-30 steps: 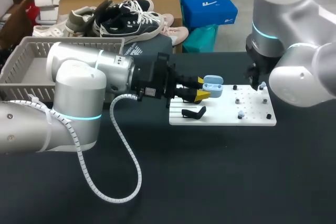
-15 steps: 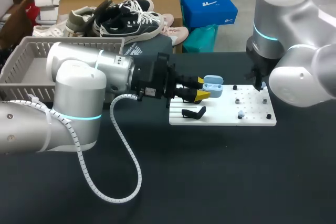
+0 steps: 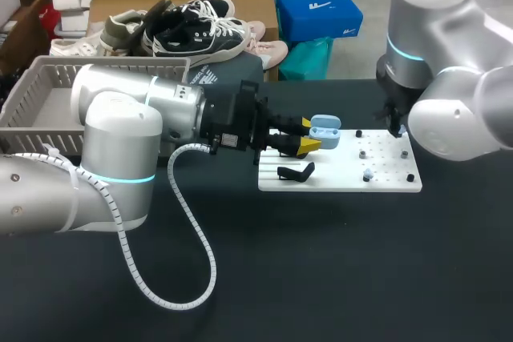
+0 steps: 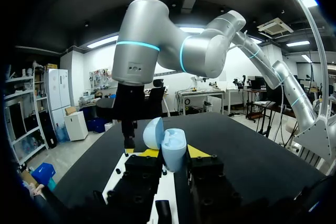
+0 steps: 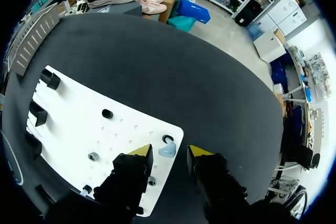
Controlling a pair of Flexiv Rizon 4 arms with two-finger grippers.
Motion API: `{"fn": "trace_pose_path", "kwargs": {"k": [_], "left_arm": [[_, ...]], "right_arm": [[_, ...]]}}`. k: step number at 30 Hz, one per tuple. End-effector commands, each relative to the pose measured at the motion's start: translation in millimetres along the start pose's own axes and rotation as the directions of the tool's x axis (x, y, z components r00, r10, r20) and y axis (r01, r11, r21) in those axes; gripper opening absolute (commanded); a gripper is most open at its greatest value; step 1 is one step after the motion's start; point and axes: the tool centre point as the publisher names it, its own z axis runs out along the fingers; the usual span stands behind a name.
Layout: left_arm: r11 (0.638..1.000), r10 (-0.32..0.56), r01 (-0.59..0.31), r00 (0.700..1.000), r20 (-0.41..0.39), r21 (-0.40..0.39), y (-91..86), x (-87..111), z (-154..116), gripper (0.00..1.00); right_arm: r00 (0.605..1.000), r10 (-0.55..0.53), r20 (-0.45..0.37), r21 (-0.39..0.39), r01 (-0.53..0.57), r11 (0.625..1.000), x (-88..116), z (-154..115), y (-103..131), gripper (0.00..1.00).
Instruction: Pick up each earbud case from the left stands, insert the matching earbuds, close the lid, and place the case in the box.
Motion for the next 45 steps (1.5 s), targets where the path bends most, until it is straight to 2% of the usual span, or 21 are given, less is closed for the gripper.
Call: {"fn": "trace_pose_path", "kwargs": {"k": [1,10,15,18,27,33,40,45], "left_arm": [[1.0,0.001,-0.001,1.0,0.002,0.001,1.1,0.8,0.6,0.0],[1.0,0.001,-0.001,1.0,0.002,0.001,1.1,0.8,0.6,0.0],[1.0,0.001,-0.001,1.0,0.002,0.001,1.1,0.8,0.6,0.0],[1.0,0.001,-0.001,1.0,0.002,0.001,1.1,0.8,0.6,0.0],[1.0,0.001,-0.001,1.0,0.002,0.001,1.1,0.8,0.6,0.0],[1.0,0.001,-0.001,1.0,0.002,0.001,1.1,0.8,0.6,0.0],[1.0,0.001,-0.001,1.0,0.002,0.001,1.1,0.8,0.6,0.0],[1.0,0.001,-0.001,1.0,0.002,0.001,1.1,0.8,0.6,0.0]], "right_arm": [[1.0,0.001,-0.007,0.002,-0.001,1.0,-1.5,1.0,1.7,0.37],[1.0,0.007,-0.013,0.003,-0.007,1.0,-1.1,3.6,1.2,0.33],[1.0,0.008,-0.018,0.002,-0.008,1.0,-0.4,4.6,1.8,0.16],[1.0,0.008,-0.019,0.0,-0.008,1.0,-0.4,5.0,1.9,0.0],[1.0,0.007,-0.022,-0.002,-0.008,1.0,0.0,3.2,2.9,0.0],[1.0,0.021,-0.011,0.002,-0.021,1.0,2.8,-11.2,1.7,0.0],[1.0,0.024,0.019,0.007,-0.024,1.0,12.6,-49.8,4.4,0.0],[0.999,-0.007,0.041,0.021,0.006,1.0,25.6,-89.2,11.8,0.0]]}}
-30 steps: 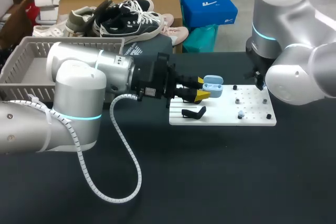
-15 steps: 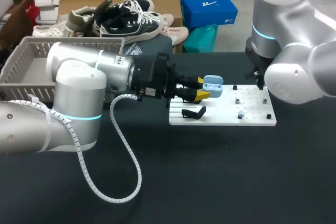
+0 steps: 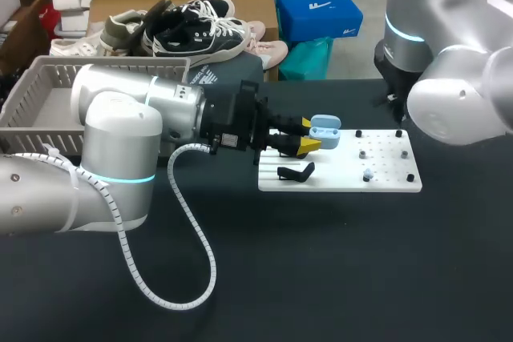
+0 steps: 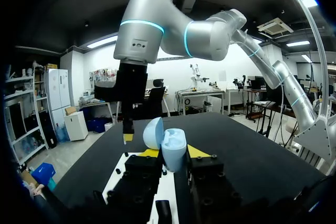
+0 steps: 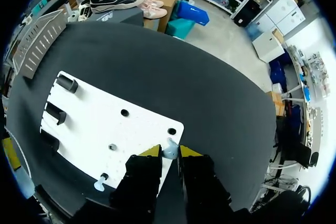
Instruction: Pick up each earbud case from the left stands, insert the matching earbuds, close the lid, and place the case in the box.
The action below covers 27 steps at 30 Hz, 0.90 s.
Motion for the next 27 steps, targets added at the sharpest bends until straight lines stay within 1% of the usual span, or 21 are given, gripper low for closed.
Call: {"fn": "trace_pose_path", "kwargs": {"k": [1,8,15,18,21,27], "left_arm": [[1.0,0.001,-0.001,1.0,0.002,0.001,1.1,0.7,0.6,0.0],[1.0,0.001,-0.001,1.0,0.002,0.001,1.1,0.7,0.6,0.0],[1.0,0.001,-0.001,1.0,0.002,0.001,1.1,0.7,0.6,0.0],[1.0,0.001,-0.001,1.0,0.002,0.001,1.1,0.7,0.6,0.0],[1.0,0.001,-0.001,1.0,0.002,0.001,1.1,0.7,0.6,0.0],[1.0,0.001,-0.001,1.0,0.002,0.001,1.1,0.7,0.6,0.0]], "right_arm": [[0.999,-0.016,0.043,0.021,0.015,1.0,28.9,-49.6,8.2,0.0],[0.992,-0.087,0.09,0.039,0.084,0.996,41.4,-116.6,33.3,0.0],[0.983,-0.17,0.072,0.053,0.167,0.985,54.1,-162.8,61.1,0.0],[0.978,-0.201,0.059,0.059,0.198,0.978,58.4,-175.4,74.0,0.0],[0.969,-0.248,0.019,0.066,0.246,0.967,62.4,-182.9,88.5,0.0],[0.96,-0.279,-0.004,0.078,0.279,0.957,59.2,-180.3,105.5,0.0]]}}
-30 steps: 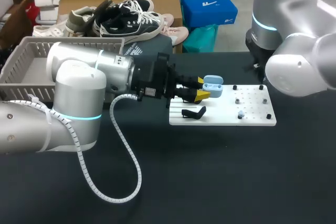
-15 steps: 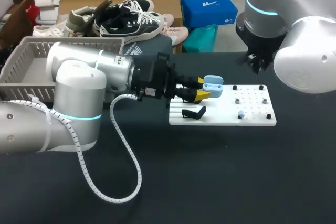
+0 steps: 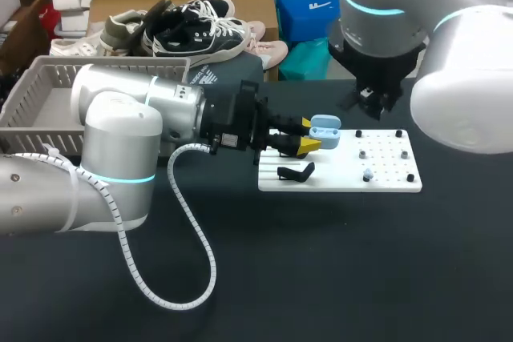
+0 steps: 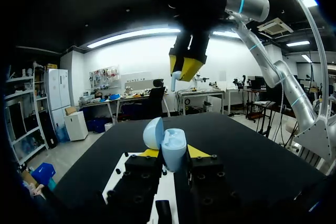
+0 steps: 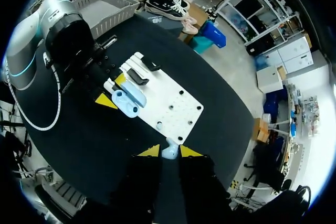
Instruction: Pick up each earbud case from the left stands, insert the matching earbuds, close the lid, and place the case in the box.
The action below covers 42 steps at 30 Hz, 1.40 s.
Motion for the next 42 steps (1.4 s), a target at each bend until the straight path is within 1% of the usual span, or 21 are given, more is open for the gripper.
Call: {"fn": "trace_pose_path", "kwargs": {"k": [1,3,5,6,23,24,25,26,27,29,30,31,32,35,42], "left_arm": [[1.0,0.001,-0.001,1.0,0.002,0.001,1.1,0.7,0.5,0.0],[1.0,0.001,-0.001,1.0,0.002,0.001,1.1,0.7,0.5,0.0],[1.0,0.001,-0.001,1.0,0.002,0.001,1.1,0.7,0.5,0.0],[1.0,0.001,-0.001,1.0,0.002,0.001,1.1,0.7,0.5,0.0],[1.0,0.001,-0.001,1.0,0.002,0.001,1.1,0.7,0.5,0.0],[1.0,0.001,-0.001,1.0,0.002,0.001,1.1,0.7,0.5,0.0],[1.0,0.001,-0.001,1.0,0.002,0.001,1.1,0.7,0.5,0.0],[1.0,0.001,-0.001,1.0,0.002,0.001,1.1,0.7,0.5,0.0],[1.0,0.001,-0.001,1.0,0.002,0.001,1.1,0.7,0.5,0.0],[1.0,0.001,-0.001,1.0,0.002,0.001,1.1,0.7,0.5,0.0],[1.0,0.001,-0.001,1.0,0.002,0.001,1.1,0.7,0.5,0.0],[1.0,0.001,-0.001,1.0,0.002,0.001,1.1,0.7,0.5,0.0],[1.0,0.001,-0.001,1.0,0.002,0.001,1.1,0.7,0.5,0.0],[1.0,0.001,-0.001,1.0,0.002,0.001,1.1,0.7,0.5,0.0],[1.0,0.001,-0.001,1.0,0.002,0.001,1.1,0.7,0.5,0.0]], "right_arm": [[1.0,-0.006,-0.028,0.01,0.006,1.0,-9.5,-0.6,9.2,0.0],[1.0,-0.009,-0.02,-0.002,0.009,1.0,-12.3,1.3,13.6,0.0],[1.0,-0.013,-0.02,0.009,0.013,1.0,-13.8,3.1,15.6,0.0],[1.0,-0.006,-0.011,0.003,0.006,1.0,-14.1,3.4,15.9,0.0],[1.0,-0.006,-0.011,0.003,0.006,1.0,-14.1,3.4,15.9,0.0],[0.999,0.042,-0.017,-0.002,-0.042,0.999,-16.0,2.3,16.1,0.0],[0.996,0.083,-0.045,0.01,-0.083,0.997,-15.9,0.9,16.2,0.0],[0.989,0.137,-0.051,0.037,-0.135,0.99,-14.8,-0.3,14.4,0.0],[0.981,0.188,-0.041,0.083,-0.184,0.979,-14.3,-1.5,12.5,0.0],[0.969,0.236,-0.07,0.155,-0.223,0.962,-7.7,-1.4,10.9,0.0],[0.962,0.266,-0.067,0.172,-0.251,0.953,-5.7,-1.1,10.8,0.0],[0.959,0.271,-0.084,0.183,-0.253,0.95,-2.6,-0.1,12.7,0.0],[0.956,0.276,-0.096,0.184,-0.256,0.949,0.1,0.1,14.7,0.0],[0.939,0.334,-0.088,0.194,-0.312,0.93,4.5,-1.5,17.3,0.0],[0.917,0.389,-0.093,0.138,-0.375,0.917,9.6,6.7,23.2,0.0]]}}
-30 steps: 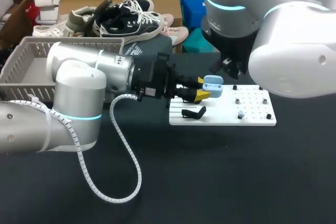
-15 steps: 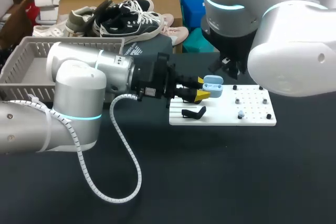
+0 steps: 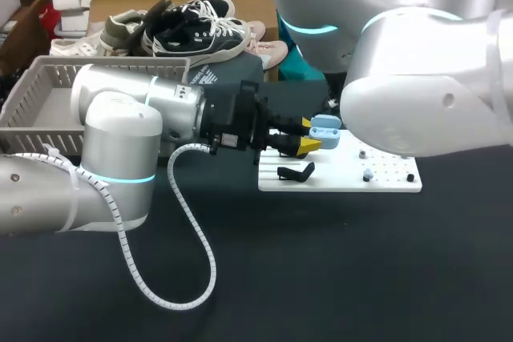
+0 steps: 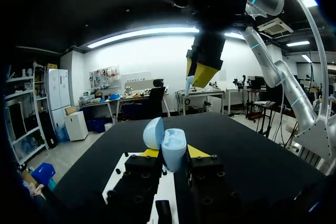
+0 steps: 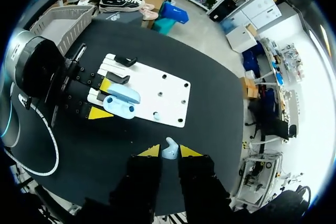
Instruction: Pick up each earbud case from the left stands, insert the matching earbuds, close the lid, and place the case in the box.
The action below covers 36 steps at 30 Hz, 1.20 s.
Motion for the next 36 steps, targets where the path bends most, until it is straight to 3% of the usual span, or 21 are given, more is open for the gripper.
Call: {"fn": "trace_pose_path", "kwargs": {"k": [1,19,27,31,36], "left_arm": [[1.0,0.001,-0.001,1.0,0.002,0.001,1.1,0.8,0.6,0.0],[1.0,0.001,-0.001,1.0,0.002,0.001,1.1,0.8,0.6,0.0],[1.0,0.001,-0.001,1.0,0.002,0.001,1.1,0.8,0.6,0.0],[1.0,0.001,-0.001,1.0,0.002,0.001,1.1,0.8,0.6,0.0],[1.0,0.001,-0.001,1.0,0.002,0.001,1.1,0.8,0.6,0.0]], "right_arm": [[0.999,0.03,0.013,-0.036,-0.03,0.999,-0.6,3.6,0.4,0.0],[0.999,0.03,0.013,-0.036,-0.03,0.999,-0.6,3.6,0.4,0.0],[0.98,0.19,-0.058,-0.069,-0.194,0.979,-14.8,2.2,17.0,0.0],[0.965,0.247,-0.087,-0.017,-0.249,0.968,-18.0,6.8,16.9,0.0],[0.939,0.324,-0.116,-0.074,-0.333,0.94,-21.8,3.8,21.6,0.0]]}}
